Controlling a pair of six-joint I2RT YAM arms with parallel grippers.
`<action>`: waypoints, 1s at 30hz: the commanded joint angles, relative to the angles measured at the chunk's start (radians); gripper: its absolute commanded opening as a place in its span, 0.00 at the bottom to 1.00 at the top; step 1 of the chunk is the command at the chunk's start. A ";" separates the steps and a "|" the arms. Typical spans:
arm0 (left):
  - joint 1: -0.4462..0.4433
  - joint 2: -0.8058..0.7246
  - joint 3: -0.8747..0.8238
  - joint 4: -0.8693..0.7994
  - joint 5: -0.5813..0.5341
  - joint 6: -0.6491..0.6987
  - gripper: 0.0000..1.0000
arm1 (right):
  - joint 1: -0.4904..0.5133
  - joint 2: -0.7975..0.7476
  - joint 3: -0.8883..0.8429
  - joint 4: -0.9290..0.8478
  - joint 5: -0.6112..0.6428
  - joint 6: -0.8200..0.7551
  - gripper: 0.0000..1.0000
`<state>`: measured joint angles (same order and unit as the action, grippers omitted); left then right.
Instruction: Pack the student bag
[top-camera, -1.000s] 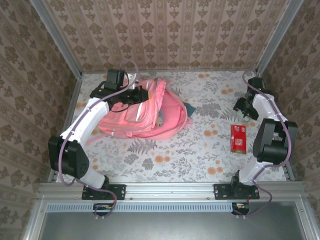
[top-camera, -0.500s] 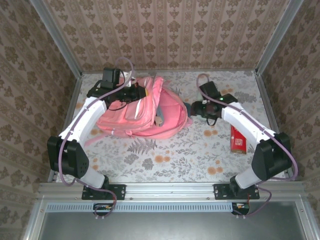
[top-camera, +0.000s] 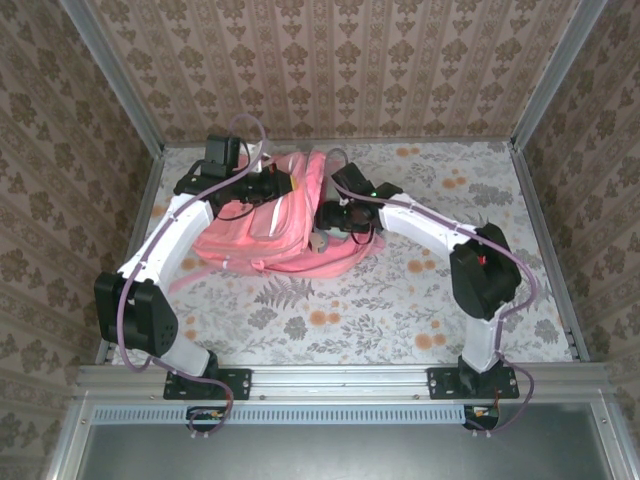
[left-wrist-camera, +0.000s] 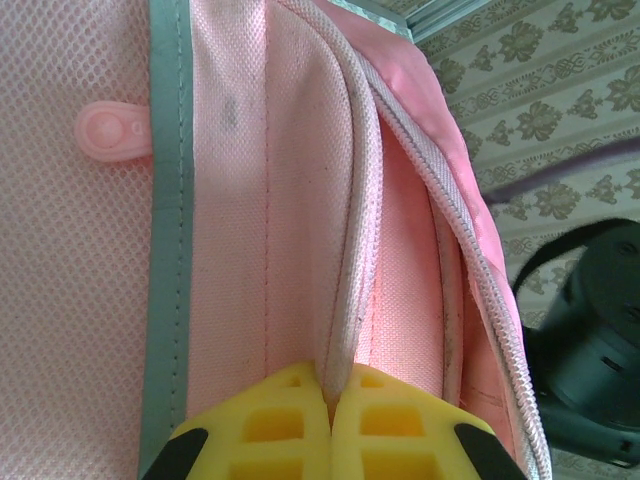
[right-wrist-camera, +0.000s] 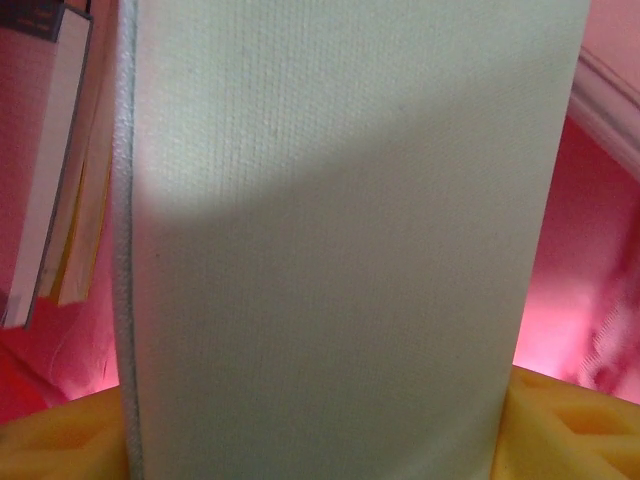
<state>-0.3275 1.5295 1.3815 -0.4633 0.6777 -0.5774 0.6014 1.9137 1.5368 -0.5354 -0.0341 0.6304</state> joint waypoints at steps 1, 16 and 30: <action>-0.005 -0.042 0.039 0.075 0.027 -0.022 0.00 | 0.001 0.071 0.077 -0.079 0.067 0.011 0.71; -0.040 -0.011 0.038 0.116 0.031 -0.052 0.00 | 0.066 0.126 0.031 0.152 -0.136 0.098 0.67; -0.041 -0.017 0.030 0.105 0.011 -0.033 0.00 | 0.086 0.123 0.156 -0.140 0.116 0.041 0.69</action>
<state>-0.3592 1.5330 1.3815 -0.4408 0.6277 -0.6136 0.6685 2.0609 1.6695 -0.5144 -0.0605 0.7177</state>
